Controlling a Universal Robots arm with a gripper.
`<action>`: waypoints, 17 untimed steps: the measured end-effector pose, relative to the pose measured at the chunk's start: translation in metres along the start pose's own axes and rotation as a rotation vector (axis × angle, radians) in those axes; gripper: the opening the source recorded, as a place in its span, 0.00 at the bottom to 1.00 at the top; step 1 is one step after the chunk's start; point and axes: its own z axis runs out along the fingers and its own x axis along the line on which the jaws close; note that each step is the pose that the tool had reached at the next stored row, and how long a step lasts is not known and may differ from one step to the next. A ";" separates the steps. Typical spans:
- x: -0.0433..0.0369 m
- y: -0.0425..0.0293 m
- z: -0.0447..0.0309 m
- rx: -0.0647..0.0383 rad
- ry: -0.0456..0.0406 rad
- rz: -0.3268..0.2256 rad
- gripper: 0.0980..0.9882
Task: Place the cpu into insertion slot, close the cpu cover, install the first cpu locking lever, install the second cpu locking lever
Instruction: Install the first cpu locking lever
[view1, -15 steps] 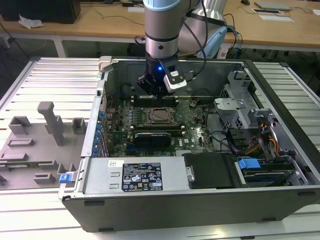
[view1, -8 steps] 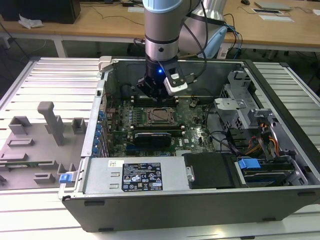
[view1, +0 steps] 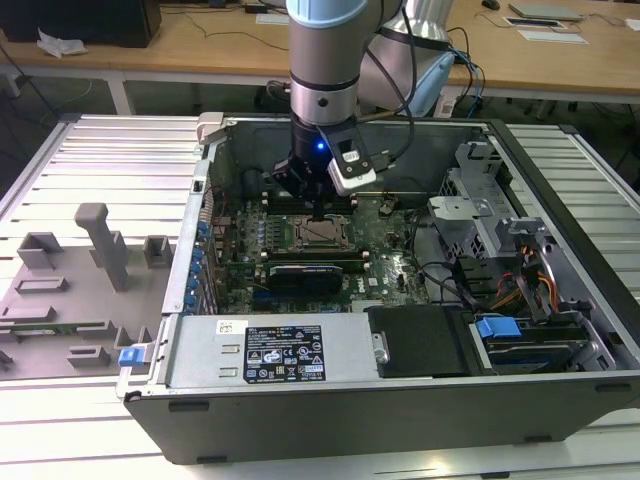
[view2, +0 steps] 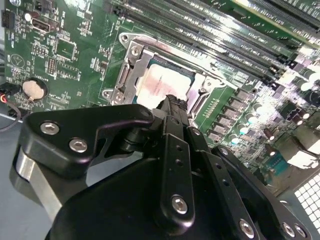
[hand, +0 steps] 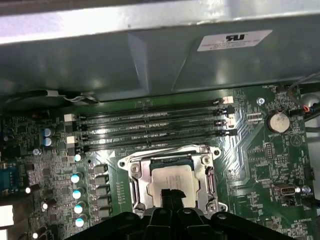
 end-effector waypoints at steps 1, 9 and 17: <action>0.0000 0.0000 0.0000 0.000 0.0000 -0.003 0.01; -0.0008 -0.0058 0.0008 -0.003 -0.0117 -0.083 0.01; -0.0101 -0.0064 0.0012 -0.003 -0.0113 -0.089 0.01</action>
